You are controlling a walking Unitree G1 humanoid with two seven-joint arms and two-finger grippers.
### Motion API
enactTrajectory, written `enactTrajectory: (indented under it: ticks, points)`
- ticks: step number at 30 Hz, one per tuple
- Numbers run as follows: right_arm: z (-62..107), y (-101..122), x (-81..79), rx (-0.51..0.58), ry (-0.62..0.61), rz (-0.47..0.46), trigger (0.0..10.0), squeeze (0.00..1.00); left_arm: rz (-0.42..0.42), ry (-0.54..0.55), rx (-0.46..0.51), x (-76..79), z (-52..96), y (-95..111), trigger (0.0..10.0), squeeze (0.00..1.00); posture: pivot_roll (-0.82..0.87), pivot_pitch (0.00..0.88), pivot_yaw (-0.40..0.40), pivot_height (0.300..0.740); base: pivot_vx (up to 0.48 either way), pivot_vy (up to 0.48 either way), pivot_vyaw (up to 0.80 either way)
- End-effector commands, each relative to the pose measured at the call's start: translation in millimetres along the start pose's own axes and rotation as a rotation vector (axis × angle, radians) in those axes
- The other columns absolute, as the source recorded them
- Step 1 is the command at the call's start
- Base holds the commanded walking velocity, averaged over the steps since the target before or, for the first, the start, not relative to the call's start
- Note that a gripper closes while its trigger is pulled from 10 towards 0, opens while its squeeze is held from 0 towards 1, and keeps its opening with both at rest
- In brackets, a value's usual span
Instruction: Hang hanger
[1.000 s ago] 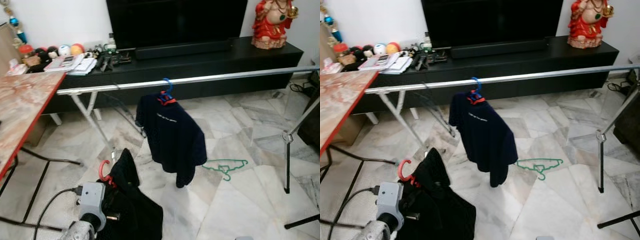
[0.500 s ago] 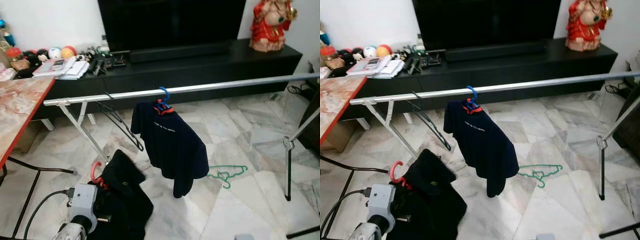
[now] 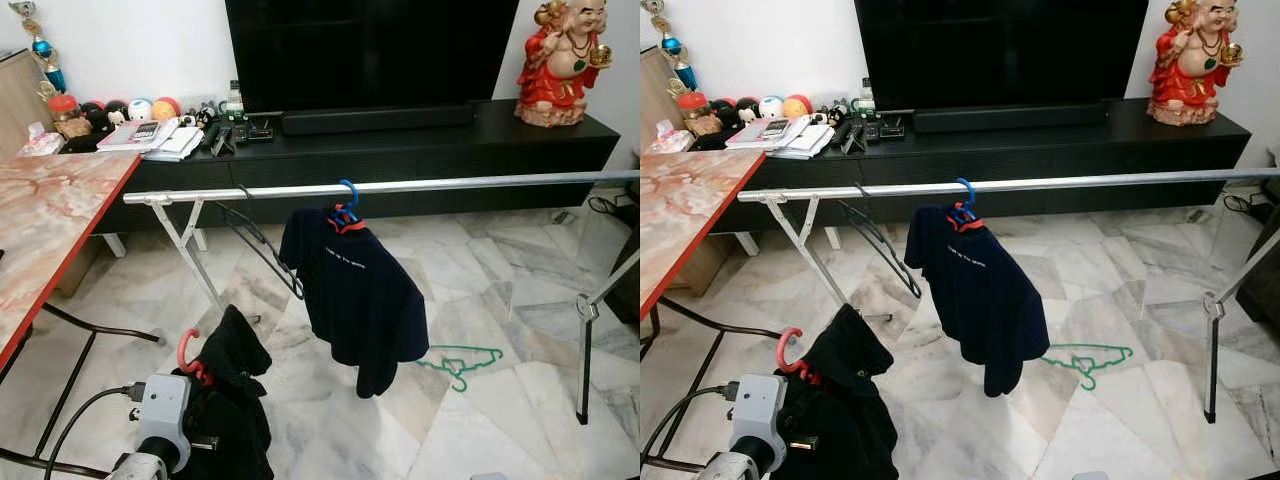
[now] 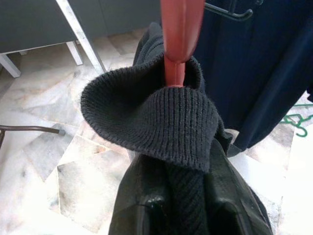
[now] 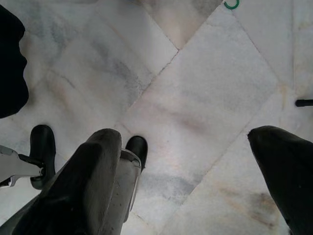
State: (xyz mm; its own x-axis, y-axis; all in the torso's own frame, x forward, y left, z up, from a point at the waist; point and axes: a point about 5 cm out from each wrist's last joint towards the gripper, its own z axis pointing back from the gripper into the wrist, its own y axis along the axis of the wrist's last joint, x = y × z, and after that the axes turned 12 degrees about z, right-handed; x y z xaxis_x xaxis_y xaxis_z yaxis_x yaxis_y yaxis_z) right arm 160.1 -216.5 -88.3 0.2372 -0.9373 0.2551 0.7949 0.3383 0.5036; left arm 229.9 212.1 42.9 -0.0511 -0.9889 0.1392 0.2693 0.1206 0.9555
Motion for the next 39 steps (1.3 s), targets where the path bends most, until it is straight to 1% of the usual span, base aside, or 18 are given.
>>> enactTrajectory:
  ticks: [1, 17, 39]
  points:
    - [0.8, -4.3, -0.8, -0.015, 0.009, 0.016, 10.0, 0.00, -0.016, -0.011, 0.028, -0.3, 0.1, 4.2, 10.0, 0.00, 0.02, 0.056, 0.033, 0.740, 0.000, -0.386, 0.00]
    - [0.7, -4.0, -1.3, -0.017, 0.013, 0.035, 10.0, 0.00, -0.008, -0.030, 0.032, 2.5, -0.7, 3.9, 10.0, 0.00, 0.01, 0.055, 0.033, 0.740, 0.000, -0.422, 0.00]
    - [0.6, -3.6, -0.4, -0.018, 0.006, 0.038, 10.0, 0.00, -0.001, -0.040, 0.036, 4.8, -0.6, 3.9, 10.0, 0.00, 0.01, 0.065, 0.032, 0.740, 0.000, -0.416, 0.00]
